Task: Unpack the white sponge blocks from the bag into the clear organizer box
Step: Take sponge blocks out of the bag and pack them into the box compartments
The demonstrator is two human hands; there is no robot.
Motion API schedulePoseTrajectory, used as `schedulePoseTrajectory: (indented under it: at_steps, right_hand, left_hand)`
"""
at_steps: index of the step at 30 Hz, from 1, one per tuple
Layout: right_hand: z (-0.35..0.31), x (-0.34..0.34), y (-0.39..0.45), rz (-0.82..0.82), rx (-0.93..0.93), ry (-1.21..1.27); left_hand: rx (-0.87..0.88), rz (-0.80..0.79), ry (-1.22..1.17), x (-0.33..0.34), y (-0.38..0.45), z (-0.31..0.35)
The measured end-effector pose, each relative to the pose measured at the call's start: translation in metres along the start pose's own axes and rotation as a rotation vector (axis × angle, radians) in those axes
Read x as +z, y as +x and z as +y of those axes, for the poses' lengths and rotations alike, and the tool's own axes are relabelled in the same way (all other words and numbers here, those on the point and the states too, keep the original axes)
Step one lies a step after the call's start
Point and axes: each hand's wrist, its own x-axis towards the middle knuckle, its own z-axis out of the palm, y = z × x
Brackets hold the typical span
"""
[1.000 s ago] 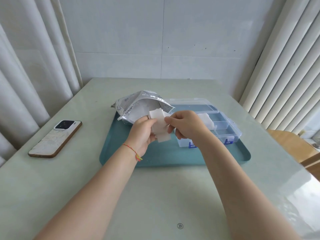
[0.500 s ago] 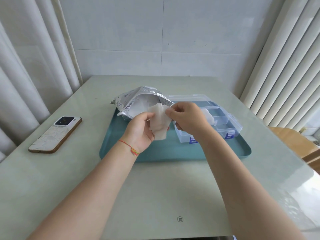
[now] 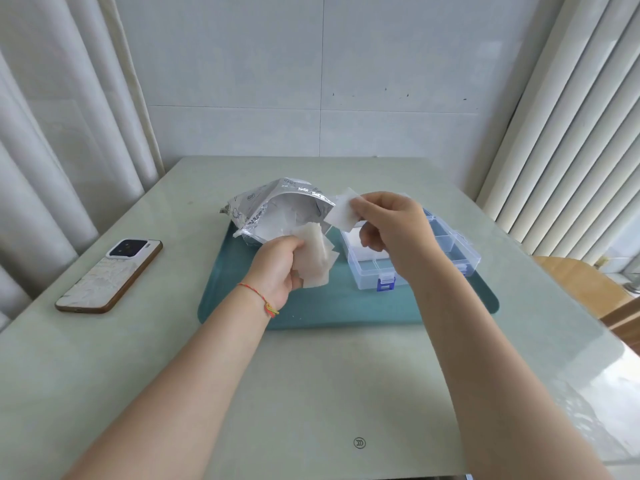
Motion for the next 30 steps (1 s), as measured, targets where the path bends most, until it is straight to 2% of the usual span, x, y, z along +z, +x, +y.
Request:
schedulePoseTrajectory:
  at_steps: [4,8,17,20,22,24,27,30]
  right_hand:
    - [0.003,0.006,-0.004,-0.152,0.007,-0.197]
    - [0.010,0.015,0.000,-0.108,-0.021,-0.377]
    - [0.015,0.020,0.000,-0.035,-0.096,-0.414]
    - [0.015,0.020,0.002,0.008,-0.107,-0.465]
    - [0.013,0.019,0.004,0.035,-0.096,-0.477]
    - [0.011,0.017,0.003,-0.006,-0.067,-0.482]
    - [0.008,0.020,-0.005,-0.134,0.012,-0.454]
    - [0.006,0.024,-0.009,-0.159,0.052,-0.378]
  left_hand:
    - [-0.009,-0.105,0.110,0.005,-0.005,0.002]
    - [-0.004,-0.214,0.100,0.006,-0.010,0.005]
    - [0.058,-0.378,0.073,0.008,-0.016,0.006]
    - [0.084,-0.320,0.055,0.007,-0.012,0.003]
    - [0.085,-0.231,-0.042,0.005,-0.007,0.004]
    - [0.081,-0.167,-0.145,0.002,-0.004,0.006]
    - [0.051,-0.193,-0.271,-0.001,-0.001,0.008]
    - [0.053,-0.245,-0.355,-0.001,-0.005,0.010]
